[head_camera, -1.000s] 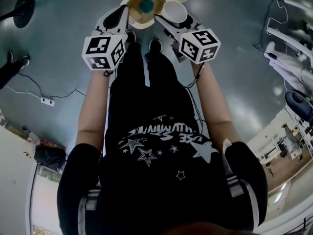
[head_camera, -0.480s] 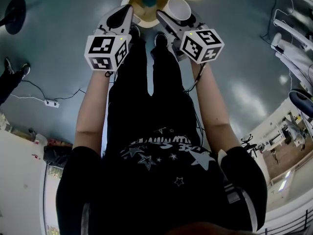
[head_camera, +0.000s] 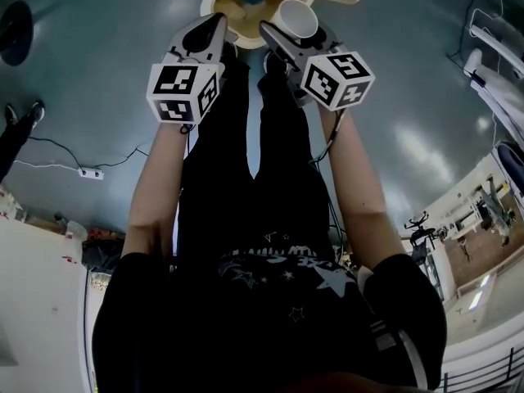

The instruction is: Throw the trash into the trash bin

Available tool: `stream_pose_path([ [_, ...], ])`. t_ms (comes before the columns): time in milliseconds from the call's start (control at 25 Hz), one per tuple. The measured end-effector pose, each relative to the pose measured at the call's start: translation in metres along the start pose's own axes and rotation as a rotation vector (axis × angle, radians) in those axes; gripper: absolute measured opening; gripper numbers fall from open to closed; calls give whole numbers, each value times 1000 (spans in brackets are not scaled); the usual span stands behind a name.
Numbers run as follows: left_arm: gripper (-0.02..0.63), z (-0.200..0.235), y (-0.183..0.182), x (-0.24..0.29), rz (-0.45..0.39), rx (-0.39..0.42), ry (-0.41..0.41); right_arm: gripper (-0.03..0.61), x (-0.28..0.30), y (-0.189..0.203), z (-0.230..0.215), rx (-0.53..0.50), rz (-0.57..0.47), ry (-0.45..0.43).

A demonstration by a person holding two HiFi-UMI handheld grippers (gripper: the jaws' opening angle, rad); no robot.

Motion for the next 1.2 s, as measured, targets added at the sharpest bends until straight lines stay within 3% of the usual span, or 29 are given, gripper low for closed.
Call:
stream_pose_path([
  [560, 11, 16, 43, 56, 96, -18, 39, 324, 57, 20, -45, -1, 88, 65],
  [920, 11, 21, 63, 70, 148, -25, 41, 324, 77, 36, -61, -52, 166, 107],
  [1080, 11, 20, 65, 69, 154, -30, 41, 326, 81, 38, -62, -29, 180, 99],
  [1200, 11, 22, 67, 68, 158, -29, 42, 383, 83, 36, -60, -14, 156, 99],
])
Point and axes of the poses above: the fingertips, and each gripper's own axes: x forward along the fingers, z to its left, y out of its underside, the point moved 9 cm from there along -x, backward along the fingers, and after that the axes turned 13 degrees about x, right-handed, at the moved point
